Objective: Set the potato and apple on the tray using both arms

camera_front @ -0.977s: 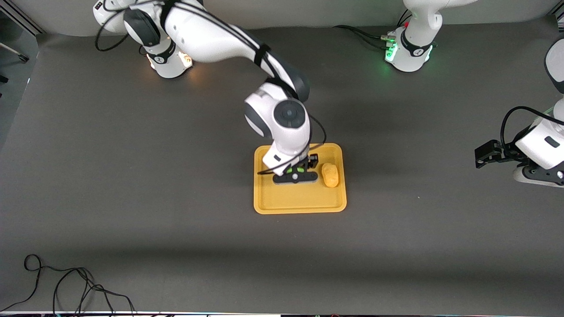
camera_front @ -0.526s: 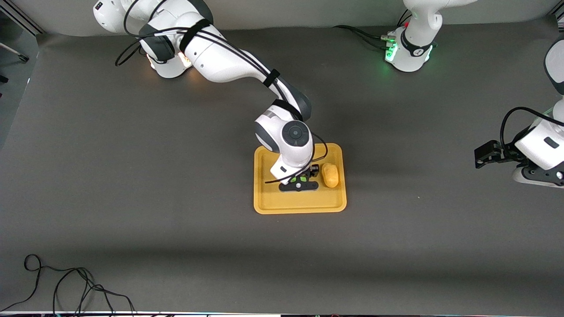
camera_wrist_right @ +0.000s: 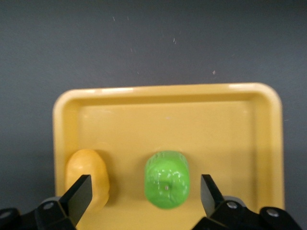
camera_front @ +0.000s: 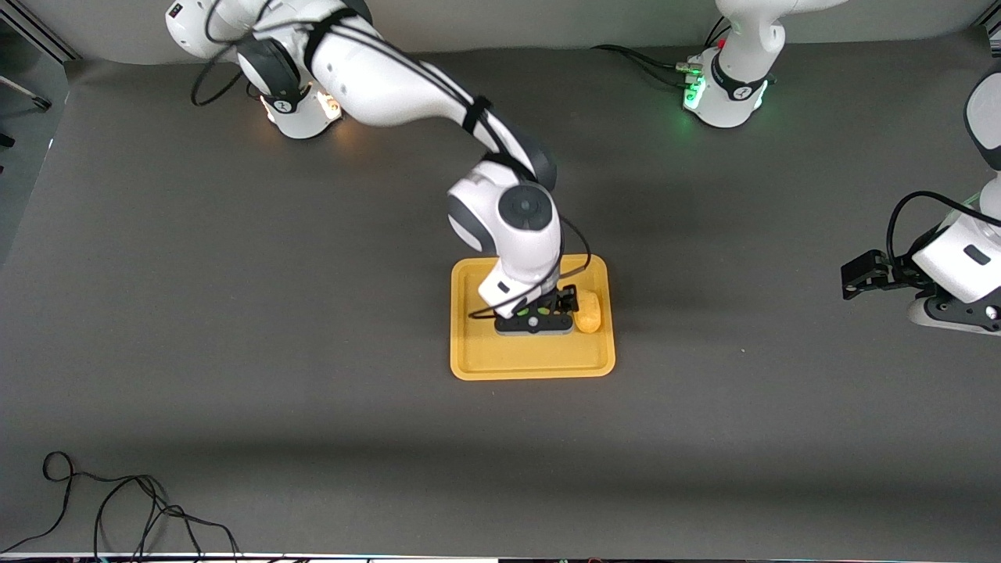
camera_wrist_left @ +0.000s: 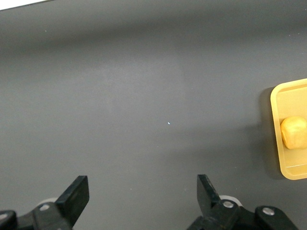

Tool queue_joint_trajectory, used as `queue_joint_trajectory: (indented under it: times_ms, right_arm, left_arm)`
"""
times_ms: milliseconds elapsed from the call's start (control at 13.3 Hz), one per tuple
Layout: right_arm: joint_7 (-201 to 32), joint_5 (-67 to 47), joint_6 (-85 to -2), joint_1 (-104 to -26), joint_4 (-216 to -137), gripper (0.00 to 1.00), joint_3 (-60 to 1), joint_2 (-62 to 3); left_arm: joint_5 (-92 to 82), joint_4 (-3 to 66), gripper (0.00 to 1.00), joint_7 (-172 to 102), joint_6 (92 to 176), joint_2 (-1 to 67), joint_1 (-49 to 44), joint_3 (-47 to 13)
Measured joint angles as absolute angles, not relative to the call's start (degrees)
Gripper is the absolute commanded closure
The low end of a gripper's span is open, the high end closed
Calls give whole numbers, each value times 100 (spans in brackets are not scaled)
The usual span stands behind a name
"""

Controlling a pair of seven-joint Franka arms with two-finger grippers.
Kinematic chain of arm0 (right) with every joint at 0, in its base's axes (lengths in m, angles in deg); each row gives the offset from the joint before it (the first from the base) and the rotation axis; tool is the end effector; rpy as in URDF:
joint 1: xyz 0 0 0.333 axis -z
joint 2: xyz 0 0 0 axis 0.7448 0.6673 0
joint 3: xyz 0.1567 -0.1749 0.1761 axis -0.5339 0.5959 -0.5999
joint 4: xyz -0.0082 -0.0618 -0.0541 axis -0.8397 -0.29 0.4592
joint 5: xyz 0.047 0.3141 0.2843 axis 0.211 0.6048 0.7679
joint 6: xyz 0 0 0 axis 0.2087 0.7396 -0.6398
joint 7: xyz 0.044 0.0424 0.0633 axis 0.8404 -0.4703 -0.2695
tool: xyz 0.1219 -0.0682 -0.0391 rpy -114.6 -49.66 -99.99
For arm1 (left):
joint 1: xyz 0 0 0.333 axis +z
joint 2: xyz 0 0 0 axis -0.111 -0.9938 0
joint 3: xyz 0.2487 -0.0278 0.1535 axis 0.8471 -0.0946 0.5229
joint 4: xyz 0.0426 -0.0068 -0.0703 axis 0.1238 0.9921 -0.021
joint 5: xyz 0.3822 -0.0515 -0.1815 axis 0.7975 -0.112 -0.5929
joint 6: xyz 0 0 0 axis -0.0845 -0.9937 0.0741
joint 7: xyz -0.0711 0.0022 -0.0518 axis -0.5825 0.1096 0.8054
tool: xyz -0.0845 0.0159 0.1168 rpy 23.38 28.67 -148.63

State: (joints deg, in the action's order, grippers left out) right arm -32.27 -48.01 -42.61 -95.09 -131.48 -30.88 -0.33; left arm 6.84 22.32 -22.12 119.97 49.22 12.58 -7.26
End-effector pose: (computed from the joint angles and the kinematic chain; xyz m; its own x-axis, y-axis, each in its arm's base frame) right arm 0.5854 0.5667 0.2737 0.9883 -0.0378 0.1479 -0.0312 -0.9984 -0.0467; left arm 0.6500 -0.0165 0.4831 0.9846 -0.1668 0.0523 -0.1652 -0.9857 -0.0347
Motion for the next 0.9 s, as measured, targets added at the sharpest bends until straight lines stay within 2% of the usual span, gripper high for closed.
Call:
queue_joint_trajectory:
  times_ms: [526, 902]
  right_arm:
    - [-4215, -4846, -1996, -9265, -13233, 0, -2284, -1954]
    - [-5720, -4737, -2139, -7527, -15093, 0, -2435, -3566]
  left_arm:
    - [683, 2230, 0, -2212, 11997, 4920, 1259, -724]
    - [679, 2215, 0, -2212, 12023, 4920, 1267, -718]
